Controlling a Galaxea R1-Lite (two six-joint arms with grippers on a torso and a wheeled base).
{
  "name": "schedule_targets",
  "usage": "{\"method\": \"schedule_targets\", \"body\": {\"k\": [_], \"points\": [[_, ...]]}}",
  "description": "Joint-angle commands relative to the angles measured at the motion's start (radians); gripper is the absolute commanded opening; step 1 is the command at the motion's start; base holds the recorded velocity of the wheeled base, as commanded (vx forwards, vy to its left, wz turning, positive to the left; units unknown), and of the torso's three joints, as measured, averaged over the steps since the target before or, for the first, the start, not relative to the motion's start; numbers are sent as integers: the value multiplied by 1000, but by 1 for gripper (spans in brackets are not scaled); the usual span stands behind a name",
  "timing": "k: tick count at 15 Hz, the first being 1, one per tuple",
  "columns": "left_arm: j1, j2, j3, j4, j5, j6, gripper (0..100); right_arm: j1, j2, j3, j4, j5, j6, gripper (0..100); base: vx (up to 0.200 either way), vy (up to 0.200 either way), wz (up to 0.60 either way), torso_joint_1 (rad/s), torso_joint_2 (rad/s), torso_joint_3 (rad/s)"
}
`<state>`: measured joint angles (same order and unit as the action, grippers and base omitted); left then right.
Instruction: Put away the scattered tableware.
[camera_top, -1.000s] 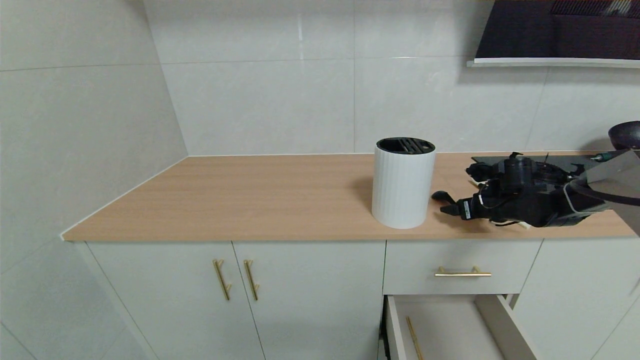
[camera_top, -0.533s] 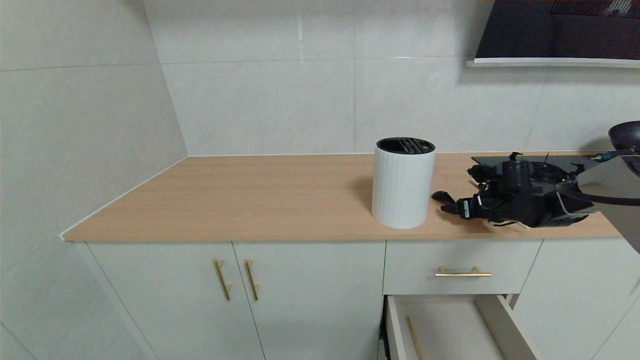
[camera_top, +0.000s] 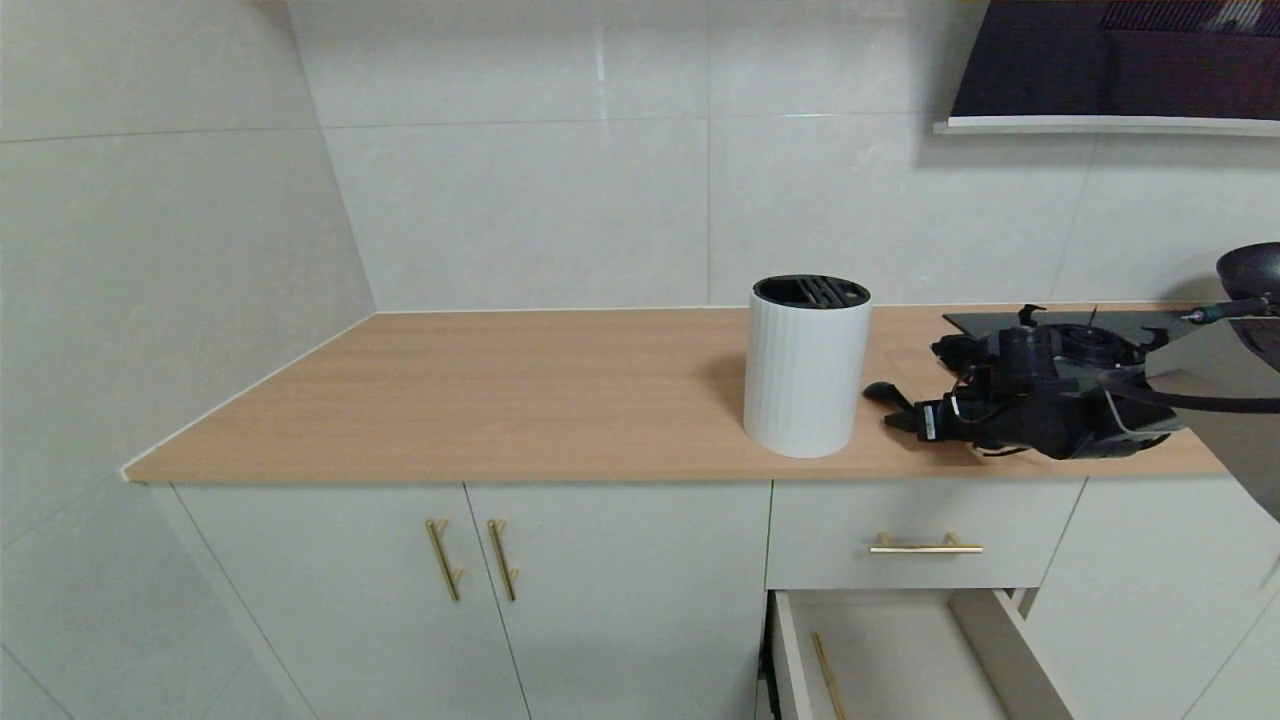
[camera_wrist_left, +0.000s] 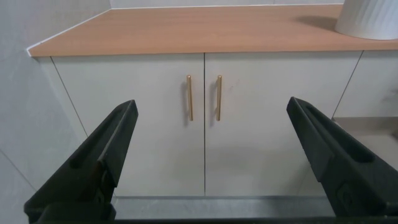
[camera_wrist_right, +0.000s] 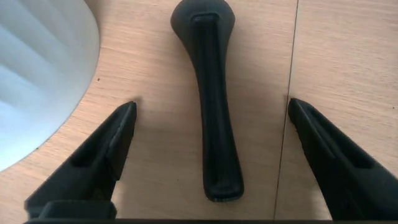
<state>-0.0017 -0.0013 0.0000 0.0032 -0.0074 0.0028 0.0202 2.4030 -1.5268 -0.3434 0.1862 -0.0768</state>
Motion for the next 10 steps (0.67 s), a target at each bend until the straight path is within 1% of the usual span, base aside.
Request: {"method": "schedule_targets", "body": {"k": [1,7,8,10], "points": [[0,1,0,0,0,0,100,1,4,-4,3,1,0,0,0,0,0,0,0,0],[0,1,0,0,0,0,100,4,-12,-4,11,-2,20,0,0,0,0,0,0,0],[0,1,0,0,0,0,100,4,-24,-3,12,-5,32,0,0,0,0,0,0,0],[0,1,0,0,0,0,100,4,-94,16,34,-44,104,0,0,0,0,0,0,0]]}}
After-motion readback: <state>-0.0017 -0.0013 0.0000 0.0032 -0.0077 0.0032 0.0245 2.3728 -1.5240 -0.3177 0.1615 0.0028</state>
